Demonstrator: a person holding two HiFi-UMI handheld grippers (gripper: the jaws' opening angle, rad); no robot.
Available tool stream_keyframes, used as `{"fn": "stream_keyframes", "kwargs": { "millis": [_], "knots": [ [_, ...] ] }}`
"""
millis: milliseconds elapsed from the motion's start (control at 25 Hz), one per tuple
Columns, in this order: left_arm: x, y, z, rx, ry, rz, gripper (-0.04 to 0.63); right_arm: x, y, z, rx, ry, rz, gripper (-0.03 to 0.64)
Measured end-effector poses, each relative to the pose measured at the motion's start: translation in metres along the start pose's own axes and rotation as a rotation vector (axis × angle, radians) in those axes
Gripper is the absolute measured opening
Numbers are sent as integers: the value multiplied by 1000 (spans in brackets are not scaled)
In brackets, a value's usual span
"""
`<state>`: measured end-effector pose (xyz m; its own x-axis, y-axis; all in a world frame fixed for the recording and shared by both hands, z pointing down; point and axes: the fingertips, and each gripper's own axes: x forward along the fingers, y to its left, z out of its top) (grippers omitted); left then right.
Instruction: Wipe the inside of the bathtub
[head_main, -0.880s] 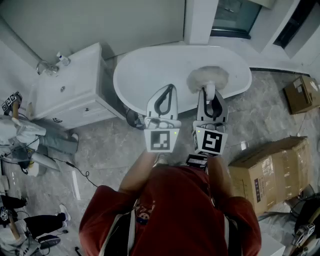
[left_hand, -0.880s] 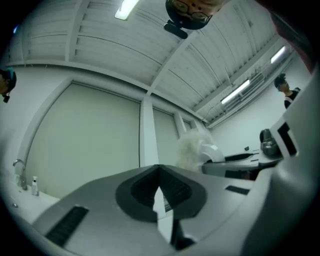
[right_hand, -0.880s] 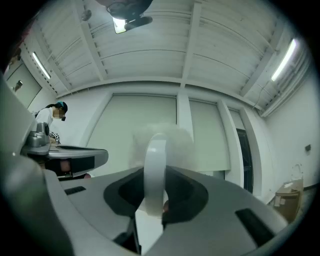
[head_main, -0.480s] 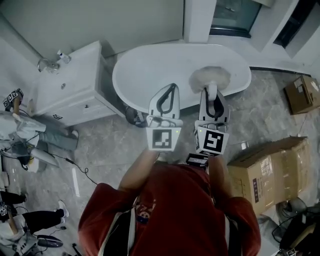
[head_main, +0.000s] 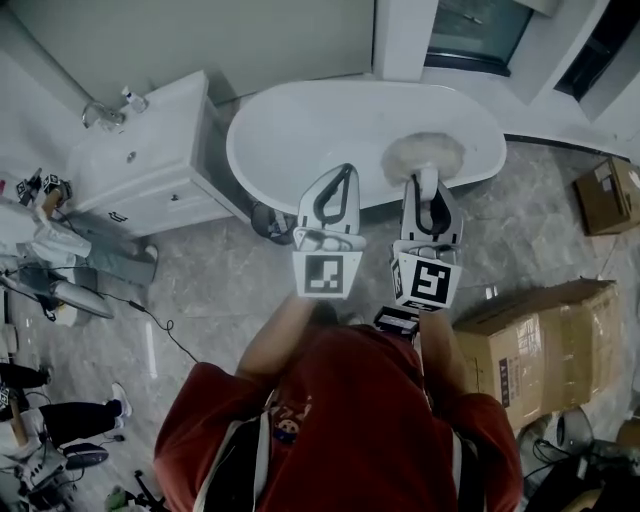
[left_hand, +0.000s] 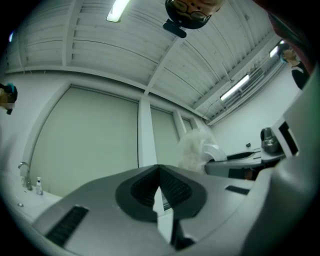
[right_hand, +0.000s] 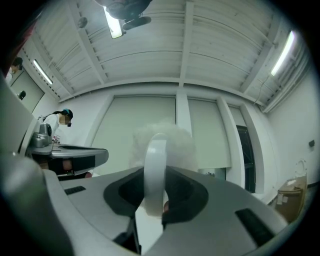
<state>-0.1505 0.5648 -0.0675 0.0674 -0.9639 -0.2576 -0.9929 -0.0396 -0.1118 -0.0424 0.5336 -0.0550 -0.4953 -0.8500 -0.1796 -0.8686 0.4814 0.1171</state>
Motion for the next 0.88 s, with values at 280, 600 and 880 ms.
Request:
{"fn": "stream_keyframes", "kwargs": {
  "millis": [280,600,880],
  "knots": [
    [-2,-6,-2,16,14,19,15,-3,-7,-12,35,14,13,97],
    [7,-1,-8,19,1,24,15,8,-2,-19,40,11,18,97],
    [25,19,-30,6,1,34,15,36,8,-38,34,22,29,97]
  ]
}}
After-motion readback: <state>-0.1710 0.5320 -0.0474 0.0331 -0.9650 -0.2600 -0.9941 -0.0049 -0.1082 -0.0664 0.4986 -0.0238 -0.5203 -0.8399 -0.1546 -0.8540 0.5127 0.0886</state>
